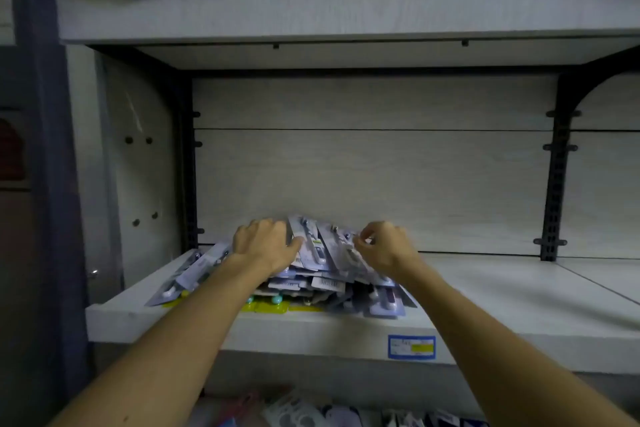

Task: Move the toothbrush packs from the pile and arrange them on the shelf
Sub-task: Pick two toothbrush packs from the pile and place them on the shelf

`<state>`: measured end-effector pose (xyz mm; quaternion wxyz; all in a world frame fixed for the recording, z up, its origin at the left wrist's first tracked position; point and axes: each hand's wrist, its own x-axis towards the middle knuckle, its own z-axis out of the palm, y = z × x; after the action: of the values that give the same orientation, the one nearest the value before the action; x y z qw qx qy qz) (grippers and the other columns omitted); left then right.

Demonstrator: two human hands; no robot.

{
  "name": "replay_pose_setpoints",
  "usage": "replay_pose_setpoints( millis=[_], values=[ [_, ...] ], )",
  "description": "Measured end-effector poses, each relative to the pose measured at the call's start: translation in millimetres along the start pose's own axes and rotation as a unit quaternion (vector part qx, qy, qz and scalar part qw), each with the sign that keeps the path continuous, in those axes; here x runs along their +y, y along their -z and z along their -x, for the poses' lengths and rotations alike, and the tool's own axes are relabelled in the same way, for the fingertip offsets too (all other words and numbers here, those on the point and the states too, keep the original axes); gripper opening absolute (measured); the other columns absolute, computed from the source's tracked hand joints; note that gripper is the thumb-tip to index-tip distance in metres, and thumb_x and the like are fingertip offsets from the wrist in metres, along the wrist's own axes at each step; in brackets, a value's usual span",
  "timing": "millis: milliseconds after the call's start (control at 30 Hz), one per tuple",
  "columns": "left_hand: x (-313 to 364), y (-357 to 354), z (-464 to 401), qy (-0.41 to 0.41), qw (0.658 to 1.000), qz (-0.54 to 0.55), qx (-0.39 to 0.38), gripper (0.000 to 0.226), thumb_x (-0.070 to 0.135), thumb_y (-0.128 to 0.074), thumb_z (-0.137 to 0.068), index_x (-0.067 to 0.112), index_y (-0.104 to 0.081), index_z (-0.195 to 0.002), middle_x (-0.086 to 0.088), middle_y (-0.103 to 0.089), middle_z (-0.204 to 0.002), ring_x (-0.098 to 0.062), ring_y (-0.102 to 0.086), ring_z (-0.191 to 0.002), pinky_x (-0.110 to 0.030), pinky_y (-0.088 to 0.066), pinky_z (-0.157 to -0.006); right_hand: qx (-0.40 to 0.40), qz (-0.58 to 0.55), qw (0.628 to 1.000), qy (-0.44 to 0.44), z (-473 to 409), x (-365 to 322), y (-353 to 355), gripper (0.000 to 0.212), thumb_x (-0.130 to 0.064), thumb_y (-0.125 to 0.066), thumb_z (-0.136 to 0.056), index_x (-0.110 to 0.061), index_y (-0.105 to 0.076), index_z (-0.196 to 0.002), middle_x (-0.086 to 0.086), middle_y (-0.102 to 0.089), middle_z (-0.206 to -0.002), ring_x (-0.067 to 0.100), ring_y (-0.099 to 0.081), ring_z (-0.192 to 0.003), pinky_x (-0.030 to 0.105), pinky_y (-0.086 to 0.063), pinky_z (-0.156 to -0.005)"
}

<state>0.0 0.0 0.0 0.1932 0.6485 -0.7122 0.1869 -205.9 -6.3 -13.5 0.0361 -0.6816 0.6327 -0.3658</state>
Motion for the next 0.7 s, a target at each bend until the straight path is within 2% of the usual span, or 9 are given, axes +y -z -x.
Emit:
replay_pose_setpoints(
  millis=[100, 167, 267, 367, 467, 567, 700],
  values=[
    [1, -6, -14, 0.01, 1.0, -0.024, -0.008, 0.051, 0.064, -0.04, -0.088, 0.017, -0.06, -0.082, -0.009, -0.066, -0.102, -0.029, -0.059, -0.097, -0.033, -0.042, -0.079, -0.031, 0.017, 0.999, -0.021, -11, 0, -10, 0.041, -0.052, -0.056, -0.083, -0.012, -0.065, -0.083, 0.013, -0.068, -0.089, 0.033, -0.062, -0.082, 0.039, -0.054, -0.075],
    [4, -9, -22, 0.027, 0.999, -0.017, -0.023, 0.054, 0.07, -0.039, -0.085, 0.018, -0.053, -0.077, -0.008, -0.066, -0.101, -0.028, -0.059, -0.097, -0.033, -0.041, -0.078, -0.061, 0.035, 0.997, -0.04, -17, 0, -16, 0.046, -0.059, -0.056, -0.081, -0.014, -0.057, -0.073, 0.011, -0.063, -0.084, 0.028, -0.057, -0.075, 0.037, -0.048, -0.067],
    [7, -15, -32, 0.043, 0.998, -0.017, -0.049, 0.066, 0.08, -0.036, -0.079, 0.017, -0.056, -0.083, -0.008, -0.065, -0.102, -0.027, -0.058, -0.097, -0.032, -0.038, -0.074, -0.074, 0.049, 0.995, -0.046, -24, 2, -22, 0.045, -0.061, -0.056, -0.079, -0.019, -0.049, -0.064, 0.008, -0.056, -0.076, 0.024, -0.05, -0.067, 0.034, -0.042, -0.061],
    [10, -22, -39, 0.048, 0.997, -0.01, -0.064, 0.079, 0.085, -0.038, -0.072, 0.016, -0.064, -0.1, -0.008, -0.065, -0.109, -0.028, -0.058, -0.103, -0.033, -0.038, -0.074, -0.078, 0.048, 0.995, -0.049, -29, 4, -29, 0.043, -0.058, -0.058, -0.078, -0.016, -0.059, -0.073, 0.01, -0.061, -0.079, 0.024, -0.054, -0.068, 0.036, -0.048, -0.064],
    [13, -23, -41, 0.063, 0.995, 0.01, -0.079, 0.085, 0.086, -0.04, -0.07, 0.016, -0.061, -0.114, -0.009, -0.064, -0.116, -0.029, -0.058, -0.107, -0.034, -0.041, -0.078, -0.07, 0.048, 0.995, -0.054, -31, 3, -31, 0.038, -0.054, -0.059, -0.077, -0.016, -0.061, -0.073, 0.014, -0.065, -0.086, 0.025, -0.056, -0.071, 0.038, -0.051, -0.067],
    [17, -21, -41, 0.077, 0.993, 0.022, -0.088, 0.089, 0.089, -0.041, -0.066, 0.015, -0.061, -0.112, -0.009, -0.063, -0.116, -0.029, -0.058, -0.108, -0.034, -0.043, -0.08, -0.056, 0.047, 0.996, -0.059, -31, 1, -32, 0.037, -0.051, -0.059, -0.077, -0.015, -0.06, -0.069, 0.015, -0.066, -0.087, 0.027, -0.058, -0.073, 0.036, -0.049, -0.065],
    [22, -21, -37, 0.083, 0.992, 0.028, -0.09, 0.091, 0.091, -0.044, -0.061, 0.014, -0.06, -0.108, -0.01, -0.064, -0.112, -0.029, -0.059, -0.104, -0.033, -0.044, -0.079, -0.049, 0.001, 0.996, -0.073, -26, 0, -34, 0.042, -0.049, -0.062, -0.076, -0.008, -0.067, -0.073, 0.011, -0.062, -0.071, 0.023, -0.054, -0.061, 0.033, -0.047, -0.056]
  ],
)
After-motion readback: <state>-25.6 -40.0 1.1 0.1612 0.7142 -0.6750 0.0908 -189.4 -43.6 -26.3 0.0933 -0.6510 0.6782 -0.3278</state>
